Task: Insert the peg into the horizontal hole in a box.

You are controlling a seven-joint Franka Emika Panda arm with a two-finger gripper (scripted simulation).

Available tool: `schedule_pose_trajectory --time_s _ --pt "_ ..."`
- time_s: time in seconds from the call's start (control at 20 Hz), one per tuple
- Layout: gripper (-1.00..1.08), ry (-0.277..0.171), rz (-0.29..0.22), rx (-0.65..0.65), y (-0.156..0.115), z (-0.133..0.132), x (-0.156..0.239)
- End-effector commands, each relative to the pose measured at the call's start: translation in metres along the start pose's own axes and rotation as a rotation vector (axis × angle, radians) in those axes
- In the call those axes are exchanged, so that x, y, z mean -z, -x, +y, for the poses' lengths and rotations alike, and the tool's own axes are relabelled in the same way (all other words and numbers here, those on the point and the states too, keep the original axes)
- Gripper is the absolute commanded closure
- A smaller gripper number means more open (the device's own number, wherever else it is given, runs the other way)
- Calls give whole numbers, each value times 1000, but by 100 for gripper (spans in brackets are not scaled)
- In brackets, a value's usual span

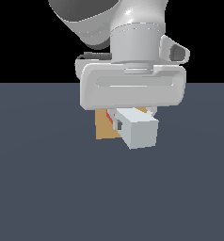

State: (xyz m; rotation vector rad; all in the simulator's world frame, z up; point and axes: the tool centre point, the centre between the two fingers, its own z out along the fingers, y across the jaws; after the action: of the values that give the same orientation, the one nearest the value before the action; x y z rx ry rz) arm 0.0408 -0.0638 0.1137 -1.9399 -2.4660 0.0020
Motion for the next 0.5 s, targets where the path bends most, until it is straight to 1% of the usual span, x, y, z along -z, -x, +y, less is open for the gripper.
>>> schedule_pose_trajectory --time_s 0.0,0.25,0.45 --pt "108 4 -1 -40 0 1 9" --pt "108 4 -2 -87 -1 0 16" --pt "108 4 -2 -99 -1 0 18"
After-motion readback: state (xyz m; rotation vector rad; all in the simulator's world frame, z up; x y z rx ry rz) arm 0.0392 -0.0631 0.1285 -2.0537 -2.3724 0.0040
